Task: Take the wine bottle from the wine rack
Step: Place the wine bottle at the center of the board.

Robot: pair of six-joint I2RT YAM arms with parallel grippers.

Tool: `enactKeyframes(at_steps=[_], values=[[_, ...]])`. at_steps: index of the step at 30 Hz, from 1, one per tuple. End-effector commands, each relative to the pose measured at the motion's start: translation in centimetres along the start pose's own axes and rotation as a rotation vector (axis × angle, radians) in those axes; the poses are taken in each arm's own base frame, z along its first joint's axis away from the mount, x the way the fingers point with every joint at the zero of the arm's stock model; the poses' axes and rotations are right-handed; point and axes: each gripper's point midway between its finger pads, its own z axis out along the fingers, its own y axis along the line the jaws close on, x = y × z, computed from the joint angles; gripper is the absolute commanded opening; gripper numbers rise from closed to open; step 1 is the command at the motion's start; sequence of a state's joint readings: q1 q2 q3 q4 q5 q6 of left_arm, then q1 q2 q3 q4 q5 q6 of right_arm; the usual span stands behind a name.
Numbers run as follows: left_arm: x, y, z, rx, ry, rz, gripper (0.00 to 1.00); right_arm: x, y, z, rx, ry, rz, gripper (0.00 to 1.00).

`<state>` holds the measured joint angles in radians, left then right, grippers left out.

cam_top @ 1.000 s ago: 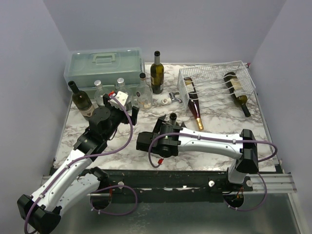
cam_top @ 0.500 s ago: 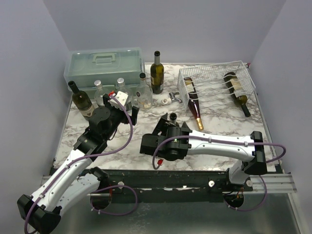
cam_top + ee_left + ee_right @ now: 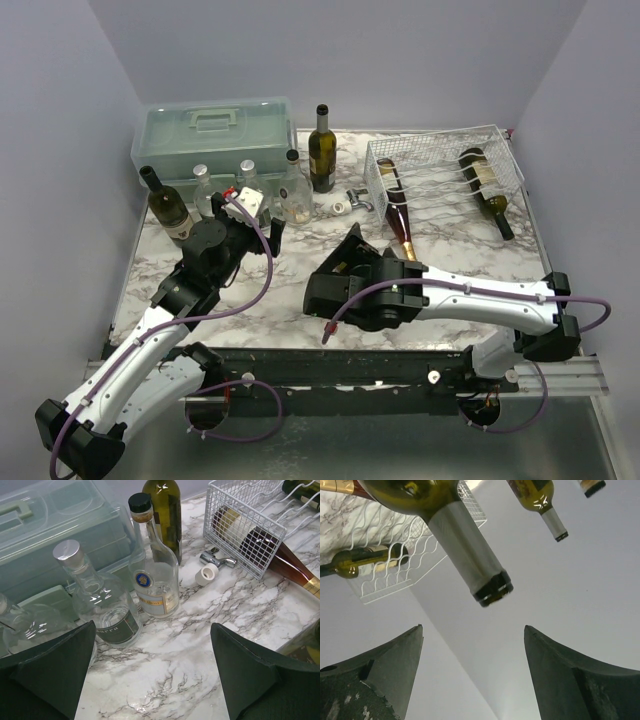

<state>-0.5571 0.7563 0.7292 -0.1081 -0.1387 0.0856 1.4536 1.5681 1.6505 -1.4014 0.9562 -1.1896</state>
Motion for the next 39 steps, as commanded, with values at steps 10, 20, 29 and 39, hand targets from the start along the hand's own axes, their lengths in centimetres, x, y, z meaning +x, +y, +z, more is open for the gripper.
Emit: enactKeyframes(at_steps=[10, 20, 29, 39], values=[[-0.4, -0.3, 0.0, 0.029, -0.008, 0.023, 0.99, 4.6, 0.5, -3.0, 0.097, -0.017, 0.332, 0.86], [-0.1, -0.8, 0.2, 0.055, -0.001, 0.031, 0.99, 7.3, -0.7, -3.3, 0.099, -0.096, 0.628, 0.92], [-0.2, -1.2, 0.1, 0.078, -0.007, 0.027, 0.99, 12.1, -2.7, -1.1, 0.136, -0.129, 1.036, 0.98], [-0.6, -3.1, -0.2, 0.187, -0.023, 0.016, 0.99, 16.8, 3.0, 7.7, 0.018, -0.151, 1.55, 1.0]])
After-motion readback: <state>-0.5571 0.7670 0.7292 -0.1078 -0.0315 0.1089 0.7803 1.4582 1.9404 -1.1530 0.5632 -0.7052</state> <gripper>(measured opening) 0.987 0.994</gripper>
